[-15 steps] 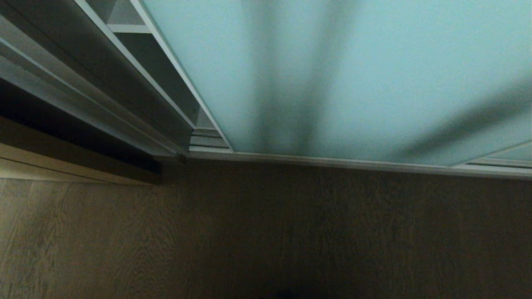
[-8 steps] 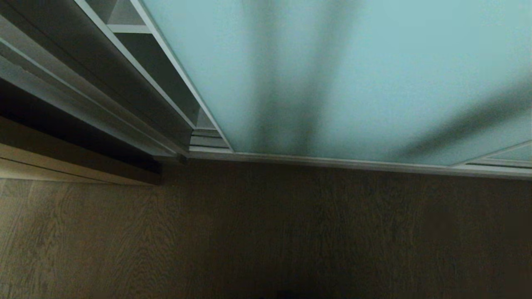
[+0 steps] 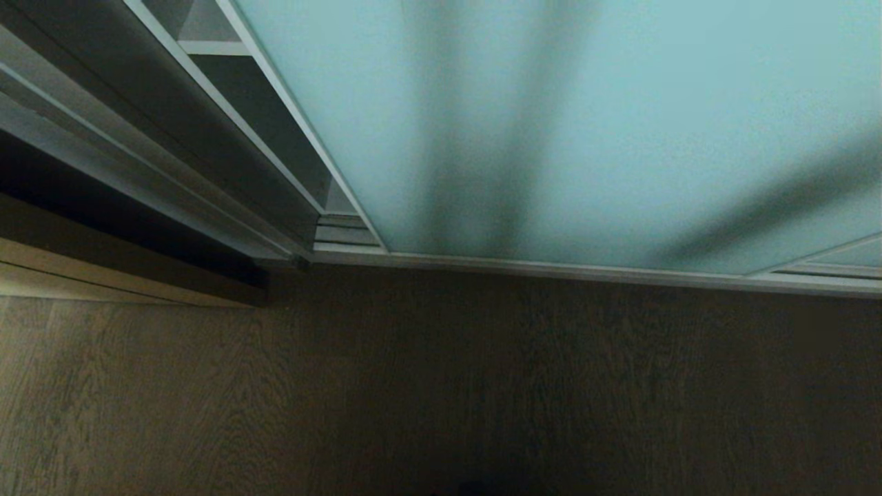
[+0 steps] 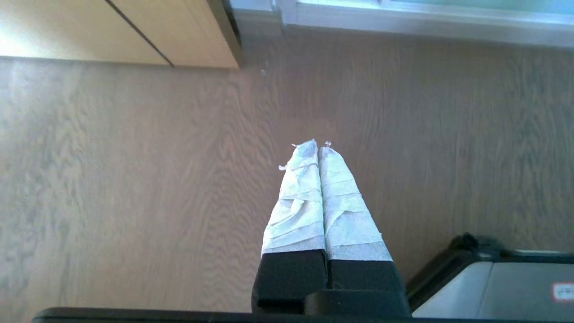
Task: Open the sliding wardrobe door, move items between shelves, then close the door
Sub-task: Close the door
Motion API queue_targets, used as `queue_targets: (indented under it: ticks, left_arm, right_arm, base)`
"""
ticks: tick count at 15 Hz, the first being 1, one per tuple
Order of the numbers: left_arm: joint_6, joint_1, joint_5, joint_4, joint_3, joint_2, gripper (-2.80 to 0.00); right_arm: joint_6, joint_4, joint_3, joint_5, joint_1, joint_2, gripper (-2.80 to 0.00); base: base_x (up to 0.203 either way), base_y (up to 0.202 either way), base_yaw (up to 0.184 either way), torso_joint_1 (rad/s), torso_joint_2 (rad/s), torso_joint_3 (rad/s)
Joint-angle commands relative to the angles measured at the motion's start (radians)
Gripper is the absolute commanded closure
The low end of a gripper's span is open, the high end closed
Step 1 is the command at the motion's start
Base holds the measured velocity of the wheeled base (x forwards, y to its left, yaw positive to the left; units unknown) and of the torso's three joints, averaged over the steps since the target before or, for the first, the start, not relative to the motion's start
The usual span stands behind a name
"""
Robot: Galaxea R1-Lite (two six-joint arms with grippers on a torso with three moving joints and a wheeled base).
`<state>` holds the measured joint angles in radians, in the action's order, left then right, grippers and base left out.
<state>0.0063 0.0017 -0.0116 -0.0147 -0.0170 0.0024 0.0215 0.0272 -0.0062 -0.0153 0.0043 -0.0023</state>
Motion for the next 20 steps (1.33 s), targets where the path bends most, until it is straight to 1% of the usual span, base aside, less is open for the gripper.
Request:
queue_targets:
  ticks: [1,2,3,6,7,9,11,12,13,14,15,16,18,19,20]
  left_arm:
    - [0.001,0.000,-0.007,0.008,-0.157,0.027,0.00]
    - [0.001,0.000,-0.005,0.034,-0.272,0.062,0.00]
    - [0.000,-0.001,0.012,0.065,-0.396,0.122,0.00]
    - [-0.032,-0.002,0.134,0.123,-0.673,0.424,0.00]
    - [-0.055,-0.002,0.186,0.133,-0.777,0.531,0.00]
    - [-0.104,-0.003,0.316,0.147,-0.984,0.729,0.00]
    - [-0.162,-0.004,0.456,0.159,-1.181,0.888,0.00]
    - [-0.198,-0.004,0.539,0.163,-1.259,0.937,0.00]
    - [-0.242,-0.004,0.641,0.166,-1.331,0.982,0.00]
    - [-0.298,-0.005,0.729,0.168,-1.392,1.021,0.00]
    - [-0.346,-0.005,0.786,0.166,-1.438,1.059,0.00]
    - [-0.375,-0.005,0.822,0.164,-1.478,1.097,0.00]
    - [-0.398,-0.006,0.861,0.161,-1.541,1.169,0.00]
    - [-0.422,-0.007,0.881,0.161,-1.580,1.203,0.00]
    - [-0.462,-0.008,0.894,0.160,-1.624,1.231,0.00]
  right_arm:
    - [0.000,0.000,0.000,-0.001,0.000,0.002,0.00]
    - [0.000,0.000,0.000,0.000,0.000,0.002,0.00]
    - [0.000,0.000,0.000,-0.001,0.000,0.002,0.00]
    - [0.000,0.000,0.000,0.000,0.000,0.002,0.00]
    - [0.000,0.000,0.000,-0.002,0.000,0.002,0.00]
    - [0.000,0.000,0.000,0.000,0.000,0.002,0.00]
    - [0.000,0.000,0.000,0.000,0.000,0.002,0.00]
    - [0.000,0.000,0.000,0.000,0.000,0.002,0.00]
    - [0.000,0.000,0.000,0.000,0.000,0.002,0.00]
    - [0.000,0.000,0.000,0.000,0.000,0.002,0.00]
    - [0.000,0.000,0.000,-0.001,0.000,0.002,0.00]
    - [0.000,0.000,0.000,0.000,0.000,0.002,0.00]
    - [0.000,0.000,0.000,0.000,0.000,0.002,0.00]
    - [0.001,0.000,0.000,0.000,0.000,0.002,0.00]
    - [0.000,0.000,0.000,0.000,0.000,0.002,0.00]
  base:
    - [0.000,0.000,0.000,0.000,0.00,0.000]
    - [0.000,0.000,0.000,0.000,0.00,0.000]
    - [0.000,0.000,0.000,0.000,0.00,0.000]
    - [0.000,0.000,0.000,0.000,0.00,0.000]
    - [0.000,0.000,0.000,0.000,0.00,0.000]
    - [0.000,0.000,0.000,0.000,0.00,0.000]
    - [0.000,0.000,0.000,0.000,0.00,0.000]
    - [0.000,0.000,0.000,0.000,0.00,0.000]
    - [0.000,0.000,0.000,0.000,0.00,0.000]
    - [0.000,0.000,0.000,0.000,0.00,0.000]
    - [0.000,0.000,0.000,0.000,0.00,0.000]
    - [0.000,0.000,0.000,0.000,0.00,0.000]
    - [0.000,0.000,0.000,0.000,0.00,0.000]
    - [0.000,0.000,0.000,0.000,0.00,0.000]
    - [0.000,0.000,0.000,0.000,0.00,0.000]
